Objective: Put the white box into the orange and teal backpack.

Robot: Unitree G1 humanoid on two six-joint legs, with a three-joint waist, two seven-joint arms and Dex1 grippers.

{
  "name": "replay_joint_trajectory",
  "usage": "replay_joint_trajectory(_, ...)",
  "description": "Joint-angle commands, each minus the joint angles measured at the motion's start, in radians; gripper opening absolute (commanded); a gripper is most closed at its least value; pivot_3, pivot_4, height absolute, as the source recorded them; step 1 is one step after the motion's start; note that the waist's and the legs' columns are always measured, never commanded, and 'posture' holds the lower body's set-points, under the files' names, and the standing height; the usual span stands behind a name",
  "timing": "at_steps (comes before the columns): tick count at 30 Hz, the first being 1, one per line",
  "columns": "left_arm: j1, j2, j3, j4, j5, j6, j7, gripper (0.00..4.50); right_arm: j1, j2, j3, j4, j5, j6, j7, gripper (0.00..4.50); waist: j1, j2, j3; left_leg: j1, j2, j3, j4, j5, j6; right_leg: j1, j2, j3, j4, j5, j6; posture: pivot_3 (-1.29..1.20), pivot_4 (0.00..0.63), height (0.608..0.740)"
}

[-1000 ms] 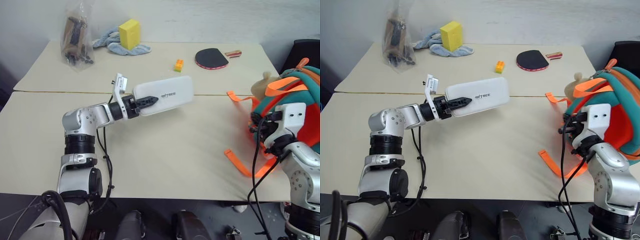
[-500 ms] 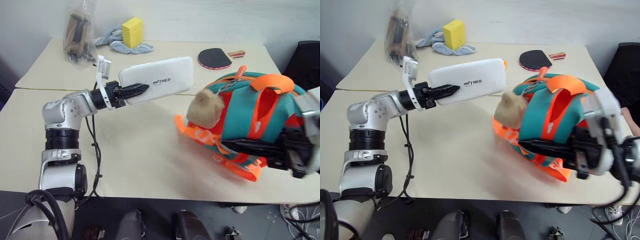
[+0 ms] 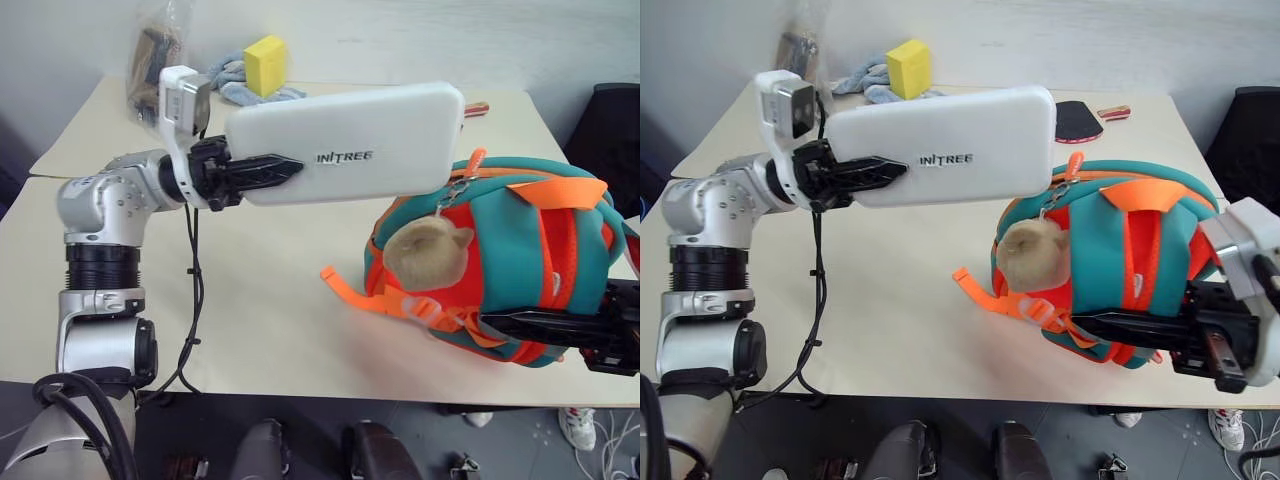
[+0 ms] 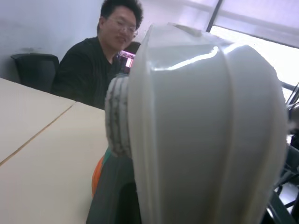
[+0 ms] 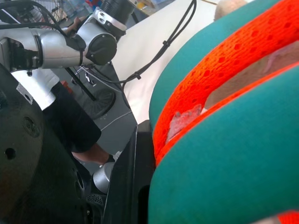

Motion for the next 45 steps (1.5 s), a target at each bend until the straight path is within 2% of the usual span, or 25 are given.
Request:
replay_joint_trajectory(1, -0.038, -0.03, -0.073, 0.001, 0.064, -0.117, -0.048, 1.2, 0.014, -0.029, -0.087, -0.001, 0.009, 0.019, 0.075, 0.02, 0.009, 0.0, 0.0, 0.0, 0.0, 0.0, 0.0, 0.0, 0.0, 0.0, 0.0, 0.0, -0.001, 0.0, 0.0, 0.0, 0.15, 0.74)
replay_joint_trajectory(9, -0.1, -0.033, -0.199, 0.145, 0.218, -0.351, -0.206, 1.2, 0.012, -0.024, -0.051, 0.018, -0.078, -0.008, 0.08, 0.02, 0.013, 0.0, 0.0, -0.001, 0.0, 0.0, 0.0, -0.001, 0.001, 0.0, 0.0, 0.001, -0.001, 0.0, 0.001, 0.0, 0.15, 0.74)
replay_joint_trajectory(17, -0.236, -0.111, -0.245, 0.366, 0.344, -0.601, -0.25, 1.2, 0.009, -0.021, -0.043, 0.008, -0.112, -0.015, 0.106, 0.02, 0.015, -0.001, 0.0, -0.002, 0.0, 0.0, 0.0, -0.001, 0.002, -0.001, 0.0, 0.001, -0.002, 0.001, 0.001, 0.0, 0.15, 0.74)
replay_joint_trajectory(23, -0.257, -0.27, -0.28, 0.381, 0.366, -0.603, -0.203, 1.2, -0.067, -0.007, 0.078, -0.016, -0.118, -0.093, 0.038, 0.02, 0.014, -0.001, 0.0, -0.002, 0.0, 0.001, 0.001, -0.001, 0.002, -0.001, 0.0, 0.001, -0.001, 0.001, 0.001, 0.0, 0.15, 0.74)
replay_joint_trajectory(28, -0.226, -0.448, -0.32, 0.367, 0.43, -0.605, -0.036, 1.2, -0.117, 0.03, 0.185, -0.028, -0.144, -0.153, -0.036, 0.02, 0.014, -0.001, 0.001, -0.003, 0.0, 0.0, 0.001, -0.001, 0.003, -0.002, 0.0, 0.001, -0.002, 0.001, 0.001, 0.0, 0.15, 0.74)
replay_joint_trajectory(32, -0.223, -0.518, -0.322, 0.386, 0.473, -0.59, 0.079, 1.2, -0.12, 0.054, 0.215, -0.041, -0.149, -0.175, -0.075, 0.02, 0.013, -0.001, 0.001, -0.004, 0.0, 0.0, 0.002, -0.002, 0.003, -0.003, 0.0, 0.001, -0.001, 0.001, 0.001, 0.0, 0.15, 0.74)
replay_joint_trajectory(33, -0.226, -0.521, -0.31, 0.39, 0.47, -0.57, 0.093, 1.94, -0.11, 0.061, 0.215, -0.048, -0.151, -0.178, -0.084, 0.0, 0.011, -0.001, 0.001, -0.004, 0.0, 0.0, 0.002, -0.002, 0.003, -0.003, 0.0, 0.001, -0.001, 0.001, 0.001, 0.0, 0.15, 0.74)
replay_joint_trajectory(36, -0.23, -0.468, -0.276, 0.381, 0.454, -0.537, 0.072, 2.83, -0.062, 0.084, 0.198, -0.072, -0.159, -0.181, -0.091, 0.0, 0.009, -0.001, 0.001, -0.003, 0.0, 0.0, 0.001, -0.001, 0.002, -0.003, 0.001, 0.002, 0.001, 0.001, 0.001, 0.0, 0.15, 0.74)
replay_joint_trajectory(41, -0.219, -0.311, -0.219, 0.345, 0.42, -0.518, -0.018, 4.3, 0.001, 0.112, 0.177, -0.096, -0.165, -0.195, -0.11, 0.0, -0.007, -0.001, 0.001, -0.001, 0.001, 0.0, 0.0, 0.0, 0.001, -0.003, 0.002, 0.002, 0.003, 0.001, 0.001, 0.0, 0.15, 0.74)
replay_joint_trajectory(42, -0.215, -0.276, -0.21, 0.344, 0.415, -0.524, -0.044, 4.48, 0.009, 0.116, 0.177, -0.1, -0.167, -0.2, -0.112, 0.0, -0.009, -0.001, 0.001, -0.001, 0.001, 0.0, 0.0, 0.0, 0.001, -0.003, 0.002, 0.002, 0.003, 0.001, 0.001, 0.0, 0.15, 0.74)
replay_joint_trajectory(45, -0.202, -0.16, -0.198, 0.359, 0.408, -0.532, -0.155, 4.48, 0.029, 0.124, 0.174, -0.106, -0.169, -0.214, -0.118, 0.0, -0.011, -0.001, 0.001, -0.001, 0.001, 0.0, 0.0, 0.0, 0.001, -0.003, 0.001, 0.002, 0.003, 0.001, 0.001, 0.0, 0.15, 0.74)
